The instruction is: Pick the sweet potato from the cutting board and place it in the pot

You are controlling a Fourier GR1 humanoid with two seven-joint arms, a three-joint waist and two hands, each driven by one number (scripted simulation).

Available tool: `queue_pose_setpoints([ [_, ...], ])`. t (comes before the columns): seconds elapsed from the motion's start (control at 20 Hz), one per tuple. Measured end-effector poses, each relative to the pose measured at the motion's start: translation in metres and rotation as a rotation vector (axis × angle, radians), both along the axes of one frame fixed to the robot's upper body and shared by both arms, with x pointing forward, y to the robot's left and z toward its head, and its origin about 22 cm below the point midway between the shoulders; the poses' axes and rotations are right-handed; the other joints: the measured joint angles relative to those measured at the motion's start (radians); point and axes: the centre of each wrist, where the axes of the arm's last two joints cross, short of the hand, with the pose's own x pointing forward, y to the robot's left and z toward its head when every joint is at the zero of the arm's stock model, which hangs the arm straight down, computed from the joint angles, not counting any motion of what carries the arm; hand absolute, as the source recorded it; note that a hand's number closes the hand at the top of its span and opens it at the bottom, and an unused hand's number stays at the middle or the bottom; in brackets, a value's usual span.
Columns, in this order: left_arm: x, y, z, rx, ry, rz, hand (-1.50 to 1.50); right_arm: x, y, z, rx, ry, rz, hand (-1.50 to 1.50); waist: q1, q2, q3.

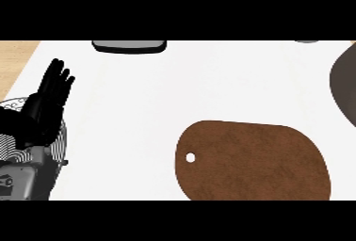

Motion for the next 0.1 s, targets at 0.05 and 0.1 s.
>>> queue_pose_setpoints([
  [0.05, 0.0002, -0.0019, 0.0000, 0.001, -0.002, 0.003, 0.00, -0.0010, -0.0008, 0.0014, -0.001, 0.002, -0.001, -1.50, -0.001, 0.000, 0.000],
  [0.1, 0.0001, -0.0018, 0.0003, -0.001, -0.001, 0.002, 0.00, -0.0018, -0.0013, 0.0023, -0.003, 0.004, -0.001, -1.50, 0.001, 0.001, 0.001],
])
